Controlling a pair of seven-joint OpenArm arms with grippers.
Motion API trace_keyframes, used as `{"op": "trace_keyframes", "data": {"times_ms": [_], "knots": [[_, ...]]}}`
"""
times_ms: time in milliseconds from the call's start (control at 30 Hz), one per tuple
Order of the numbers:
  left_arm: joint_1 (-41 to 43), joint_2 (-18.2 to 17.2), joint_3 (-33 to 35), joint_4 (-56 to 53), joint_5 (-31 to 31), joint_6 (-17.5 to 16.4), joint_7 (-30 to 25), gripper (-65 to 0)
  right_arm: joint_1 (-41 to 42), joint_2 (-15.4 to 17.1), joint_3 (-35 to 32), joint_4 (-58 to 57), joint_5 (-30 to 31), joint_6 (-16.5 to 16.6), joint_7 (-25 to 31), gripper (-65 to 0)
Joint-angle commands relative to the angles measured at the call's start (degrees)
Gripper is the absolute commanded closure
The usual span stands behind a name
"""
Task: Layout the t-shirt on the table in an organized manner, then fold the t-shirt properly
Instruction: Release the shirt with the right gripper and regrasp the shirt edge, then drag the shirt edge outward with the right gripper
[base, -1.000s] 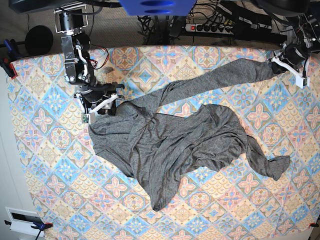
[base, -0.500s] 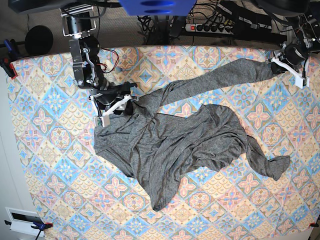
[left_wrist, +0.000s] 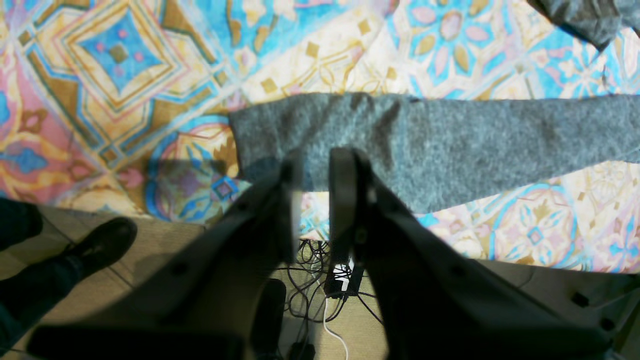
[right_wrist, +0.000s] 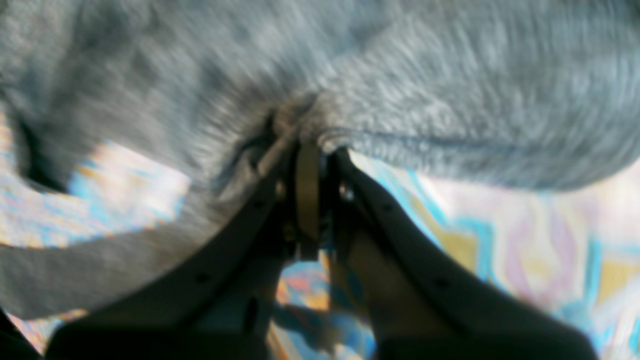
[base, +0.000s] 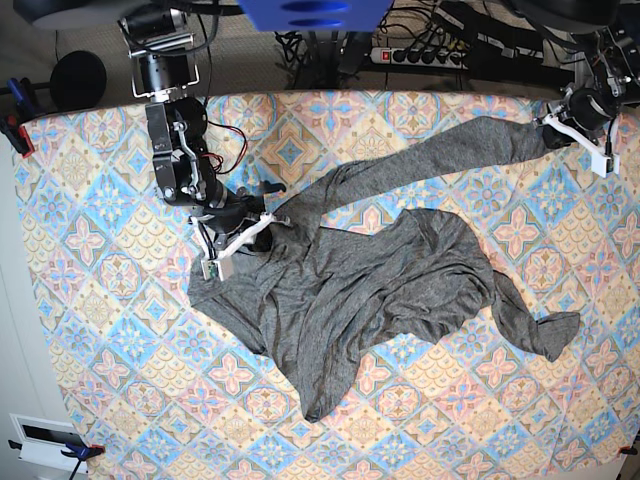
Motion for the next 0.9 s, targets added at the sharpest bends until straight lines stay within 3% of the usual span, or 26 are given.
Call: {"op": "trace_keyframes", "data": {"times_ms": [0,500,867], "knots": [[0.22,-1.01,-0.37,0.73,-0.62,-0.03,-0.8,-9.8,-0.64,0.69,0.22,0.73,0.19,0.23,-0.1,0.0],[0.22,-1.36,-0.37,0.73,-0.62,-0.03,-0.54,-9.8,-6.7,13.44,0.31,1.25,0.19,0.14,-0.1,0.0],[0.22,-1.36,-0.28,0.73,-0.53,-0.03,-0.62,-9.8,-13.56,15.46,0.31,1.43,0.11,0.14,-0.1,0.0]]}}
